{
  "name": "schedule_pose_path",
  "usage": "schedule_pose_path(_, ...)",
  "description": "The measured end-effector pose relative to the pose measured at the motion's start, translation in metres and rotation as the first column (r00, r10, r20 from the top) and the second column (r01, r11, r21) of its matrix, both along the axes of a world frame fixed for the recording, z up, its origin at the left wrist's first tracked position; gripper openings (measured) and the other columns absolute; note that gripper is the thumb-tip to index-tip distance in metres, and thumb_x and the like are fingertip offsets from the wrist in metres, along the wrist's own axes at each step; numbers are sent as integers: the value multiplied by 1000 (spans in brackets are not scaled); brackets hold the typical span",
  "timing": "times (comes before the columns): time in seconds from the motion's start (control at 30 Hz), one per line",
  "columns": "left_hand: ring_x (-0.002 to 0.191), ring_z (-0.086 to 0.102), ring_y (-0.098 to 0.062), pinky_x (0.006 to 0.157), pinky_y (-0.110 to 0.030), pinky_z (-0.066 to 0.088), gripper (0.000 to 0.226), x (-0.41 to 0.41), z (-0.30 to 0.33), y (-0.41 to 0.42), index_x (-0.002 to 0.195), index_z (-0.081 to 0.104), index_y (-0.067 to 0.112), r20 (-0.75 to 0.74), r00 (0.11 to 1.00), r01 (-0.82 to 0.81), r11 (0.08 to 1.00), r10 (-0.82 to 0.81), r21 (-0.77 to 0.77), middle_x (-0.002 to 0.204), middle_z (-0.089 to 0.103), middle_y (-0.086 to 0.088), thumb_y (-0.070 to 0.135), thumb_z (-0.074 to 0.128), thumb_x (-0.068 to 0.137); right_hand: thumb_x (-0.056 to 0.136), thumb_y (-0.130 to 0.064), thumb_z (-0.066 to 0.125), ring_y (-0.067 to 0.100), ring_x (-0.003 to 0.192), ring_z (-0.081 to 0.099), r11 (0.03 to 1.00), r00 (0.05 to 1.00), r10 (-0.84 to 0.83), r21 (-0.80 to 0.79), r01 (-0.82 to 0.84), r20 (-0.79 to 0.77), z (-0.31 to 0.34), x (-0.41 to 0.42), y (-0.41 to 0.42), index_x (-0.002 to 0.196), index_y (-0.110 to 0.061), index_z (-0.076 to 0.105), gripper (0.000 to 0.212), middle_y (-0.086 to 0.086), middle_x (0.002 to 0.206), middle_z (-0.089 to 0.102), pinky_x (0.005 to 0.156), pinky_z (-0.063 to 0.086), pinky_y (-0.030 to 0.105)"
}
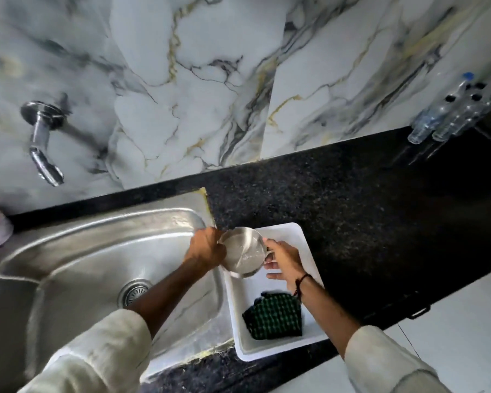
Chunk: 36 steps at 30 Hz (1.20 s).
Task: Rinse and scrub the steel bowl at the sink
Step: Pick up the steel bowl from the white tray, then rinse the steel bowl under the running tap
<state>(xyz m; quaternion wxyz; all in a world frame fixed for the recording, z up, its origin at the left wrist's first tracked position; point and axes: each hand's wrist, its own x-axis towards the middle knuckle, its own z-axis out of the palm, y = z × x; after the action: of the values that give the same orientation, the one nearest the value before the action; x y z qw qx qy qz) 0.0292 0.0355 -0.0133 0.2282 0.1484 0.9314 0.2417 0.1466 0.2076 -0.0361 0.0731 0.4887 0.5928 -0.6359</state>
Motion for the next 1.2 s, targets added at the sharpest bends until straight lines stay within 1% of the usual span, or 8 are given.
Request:
schedule_pose_path(0.2, 103, 71, -40, 84, -38, 56, 24, -44, 62, -90, 106, 81, 8, -92, 993, -75, 996, 79, 51, 108, 78, -23, 17, 64, 92, 90, -68, 64, 37, 132, 64, 783, 984, -50, -619, -68, -170, 27, -69, -89, 133, -20, 69, 64, 15, 142, 68, 79, 64, 44)
schedule_pose_path(0.4, 93, 74, -34, 70, -29, 48, 24, -88, 89, -179, 100, 83, 9, -128, 979, -147, 985, 158, 92, 98, 81, -20, 24, 64, 96, 85, -71, 64, 45, 146, 54, 428, 920, -63, -844, -325, -386, 36, -132, -185, 159, -19, 52, 91, 21, 161, 54, 109, 54, 58)
schedule_pose_path(0.53, 83, 71, -41, 70, -37, 50, 54, -128, 99, -226, 79, 74, 5, -233, 868, -401, 896, 439, 193, 80, 74, -22, 54, 61, 96, 89, -74, 57, 41, 160, 35, 386, 922, -96, -868, -312, -374, 31, -174, -232, 162, -19, 45, 93, 18, 169, 43, 104, 54, 56)
schedule_pose_path(0.7, 67, 54, -31, 63, -36, 42, 62, -169, 108, -244, 86, 66, 0, -400, 649, -552, 763, 647, 337, 77, 65, -15, 62, 69, 82, 86, -79, 59, 45, 157, 38, 376, 934, -125, -887, -267, -334, 18, -213, -275, 159, -11, 48, 100, 24, 164, 48, 108, 51, 55)
schedule_pose_path(0.83, 68, 65, -33, 63, -40, 56, 52, -182, 111, -240, 90, 69, 2, -415, 718, -527, 826, 559, 200, 80, 74, -18, 53, 69, 79, 86, -78, 59, 47, 144, 55, 396, 934, -129, -880, -261, -335, 8, -233, -294, 161, -13, 47, 100, 23, 162, 51, 105, 54, 55)
schedule_pose_path(0.97, 67, 68, -32, 55, -36, 57, 41, -187, 112, -235, 81, 69, 3, -311, 736, -548, 800, 601, 246, 75, 71, -16, 43, 73, 73, 83, -75, 65, 45, 112, 74, 403, 939, -135, -883, -241, -318, 6, -249, -305, 159, -13, 49, 99, 23, 140, 65, 106, 54, 56)
schedule_pose_path(1.1, 52, 55, -14, 40, -20, 33, 33, -193, 111, -244, 61, 62, 13, -255, 772, -516, 808, 582, 283, 59, 62, -3, 39, 81, 68, 79, -73, 72, 44, 119, 73, 376, 928, -103, -878, -297, -358, 7, -264, -312, 150, -12, 58, 95, 22, 134, 72, 103, 59, 57)
schedule_pose_path(1.2, 51, 57, -6, 45, -17, 44, 25, -200, 110, -264, 62, 70, 19, -162, 865, -410, 856, 475, 315, 55, 69, 7, 35, 87, 70, 81, -75, 69, 43, 150, 50, 335, 915, -55, -870, -361, -401, 0, -269, -306, 159, -17, 50, 99, 18, 161, 55, 96, 61, 57)
